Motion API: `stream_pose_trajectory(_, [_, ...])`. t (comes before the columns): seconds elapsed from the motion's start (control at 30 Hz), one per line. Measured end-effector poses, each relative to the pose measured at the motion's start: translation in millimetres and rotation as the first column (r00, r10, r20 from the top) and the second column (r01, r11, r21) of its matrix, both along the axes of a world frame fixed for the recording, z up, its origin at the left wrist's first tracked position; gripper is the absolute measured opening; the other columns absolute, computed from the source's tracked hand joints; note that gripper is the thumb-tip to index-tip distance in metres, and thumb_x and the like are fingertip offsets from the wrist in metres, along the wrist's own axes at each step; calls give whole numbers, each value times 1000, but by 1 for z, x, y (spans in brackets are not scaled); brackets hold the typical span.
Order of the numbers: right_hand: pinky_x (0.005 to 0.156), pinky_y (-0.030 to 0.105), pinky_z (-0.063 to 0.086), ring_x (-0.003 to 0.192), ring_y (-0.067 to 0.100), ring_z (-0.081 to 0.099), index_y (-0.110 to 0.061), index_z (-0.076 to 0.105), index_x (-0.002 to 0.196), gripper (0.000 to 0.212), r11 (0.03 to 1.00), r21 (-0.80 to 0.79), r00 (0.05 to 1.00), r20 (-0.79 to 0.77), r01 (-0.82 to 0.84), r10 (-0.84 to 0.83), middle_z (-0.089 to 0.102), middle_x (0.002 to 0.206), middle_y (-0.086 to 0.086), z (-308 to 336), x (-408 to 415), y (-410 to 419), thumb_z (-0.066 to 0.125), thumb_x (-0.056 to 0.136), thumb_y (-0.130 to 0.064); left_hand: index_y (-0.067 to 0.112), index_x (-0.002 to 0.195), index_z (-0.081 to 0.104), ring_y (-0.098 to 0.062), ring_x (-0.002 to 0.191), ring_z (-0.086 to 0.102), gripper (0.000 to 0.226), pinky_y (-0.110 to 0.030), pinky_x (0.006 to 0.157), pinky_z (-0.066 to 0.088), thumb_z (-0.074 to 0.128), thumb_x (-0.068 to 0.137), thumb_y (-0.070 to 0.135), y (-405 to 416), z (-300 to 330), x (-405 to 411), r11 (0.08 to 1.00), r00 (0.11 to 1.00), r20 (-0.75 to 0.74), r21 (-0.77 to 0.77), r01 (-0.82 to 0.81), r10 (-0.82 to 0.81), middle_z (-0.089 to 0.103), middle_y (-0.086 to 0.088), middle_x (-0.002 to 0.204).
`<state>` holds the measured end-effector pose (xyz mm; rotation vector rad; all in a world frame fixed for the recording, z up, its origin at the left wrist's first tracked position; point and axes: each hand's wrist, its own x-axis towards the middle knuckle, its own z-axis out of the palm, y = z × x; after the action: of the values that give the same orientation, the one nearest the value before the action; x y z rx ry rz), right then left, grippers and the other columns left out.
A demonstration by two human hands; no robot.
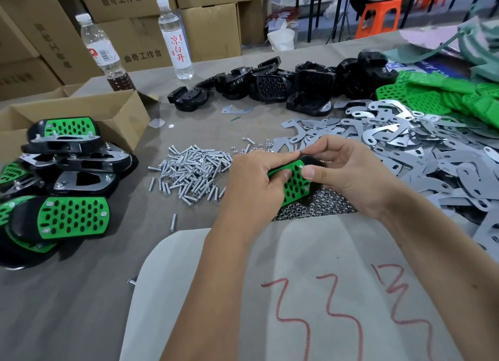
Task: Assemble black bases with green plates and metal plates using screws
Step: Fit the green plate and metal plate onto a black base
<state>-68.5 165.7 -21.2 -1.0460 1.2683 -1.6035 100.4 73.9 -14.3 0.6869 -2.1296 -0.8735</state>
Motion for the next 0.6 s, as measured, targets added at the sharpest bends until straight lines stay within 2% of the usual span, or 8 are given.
stream_pose_trajectory(0.07, [90,51,59,94,28,73,-20,78,91,31,1000,13,1000,-19,20,-20,79,102,14,0,0,0,89,62,-24,22,118,79,-2,97,66,38,-9,85,46,71,87,1,0,-1,0,1000,1000,8,-10,-3,3,77,4,106])
stream_pose_trajectory(0.13, [101,66,47,99,37,69,-16,76,94,36,999,31,1000,-10,29,-29,78,104,19,0,0,0,88,61,-25,22,118,78,-3,96,67,38,-12,86,47,71,87,2,-1,-1,0,1000,1000,11,-10,-6,6,77,3,106])
stream_pose_trajectory(0.17, [101,64,49,100,37,69,-12,74,97,39,999,36,1000,-10,24,-24,78,105,20,1,0,0,88,62,-23,22,118,78,-4,96,68,37,-14,87,49,71,88,2,-2,-1,0,1000,1000,9,-7,-7,7,77,4,106])
stream_pose_trajectory(0.27, [88,40,60,95,33,72,-9,69,98,39,1000,21,999,-48,5,-4,78,103,20,2,0,0,87,64,-19,23,118,79,-5,96,69,38,-13,86,48,71,87,2,-1,-1,0,1000,1000,8,-13,-4,4,77,4,106])
stream_pose_trajectory(0.37, [96,55,53,98,37,71,-11,71,97,39,999,32,1000,-20,18,-17,77,105,22,0,-3,0,87,63,-23,23,118,79,-6,99,69,38,-15,89,49,71,87,2,-2,-1,-1,1000,1000,10,-16,-7,7,78,3,108])
stream_pose_trajectory(0.4, [96,54,55,98,36,72,-10,71,98,38,1000,28,1000,-8,5,-5,77,105,22,-1,-3,0,86,64,-20,23,118,79,-5,99,69,38,-14,89,49,71,87,2,-2,-2,0,1000,1000,8,-11,-8,8,78,3,109])
stream_pose_trajectory(0.5, [79,31,61,91,28,76,-8,68,97,32,1000,-1,1000,-13,-28,28,78,104,21,0,-3,0,84,68,-11,24,118,79,-1,99,68,38,-10,87,47,71,88,2,-2,-1,0,1000,1000,4,-1,-4,4,77,5,109])
stream_pose_trajectory(0.6, [64,19,57,77,18,76,-8,66,89,23,999,-21,999,-31,38,-39,80,93,15,0,1,-2,81,72,-7,24,119,78,-6,104,69,39,-18,92,50,71,88,2,2,0,-1,1000,1000,13,-17,8,-8,77,4,111])
